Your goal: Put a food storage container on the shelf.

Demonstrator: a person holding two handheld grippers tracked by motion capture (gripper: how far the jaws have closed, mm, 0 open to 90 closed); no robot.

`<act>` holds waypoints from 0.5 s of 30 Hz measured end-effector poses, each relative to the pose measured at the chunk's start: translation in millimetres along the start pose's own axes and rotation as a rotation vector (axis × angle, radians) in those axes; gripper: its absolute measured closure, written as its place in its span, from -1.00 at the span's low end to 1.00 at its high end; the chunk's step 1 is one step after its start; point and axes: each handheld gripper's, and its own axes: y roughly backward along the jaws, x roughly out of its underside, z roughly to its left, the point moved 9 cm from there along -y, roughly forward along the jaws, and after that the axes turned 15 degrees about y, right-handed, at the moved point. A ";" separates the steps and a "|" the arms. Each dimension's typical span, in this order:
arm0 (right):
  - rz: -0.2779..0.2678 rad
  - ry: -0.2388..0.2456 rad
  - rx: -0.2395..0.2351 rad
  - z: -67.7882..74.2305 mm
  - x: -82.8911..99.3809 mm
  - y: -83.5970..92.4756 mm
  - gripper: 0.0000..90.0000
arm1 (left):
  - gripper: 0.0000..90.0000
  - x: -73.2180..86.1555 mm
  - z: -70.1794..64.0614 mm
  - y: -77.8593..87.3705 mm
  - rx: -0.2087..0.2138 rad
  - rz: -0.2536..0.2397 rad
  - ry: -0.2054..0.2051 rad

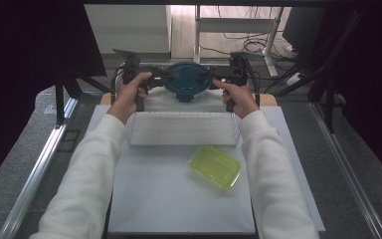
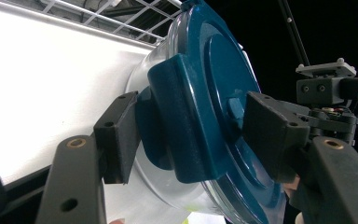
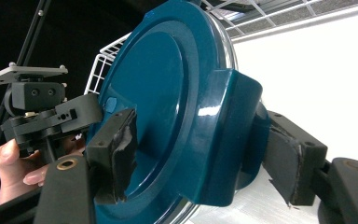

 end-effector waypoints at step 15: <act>-0.035 0.228 0.152 24.8 5.1 27.2 -0.77 | -0.52 13.0 -16.9 35.5 -0.113 -0.158 -0.265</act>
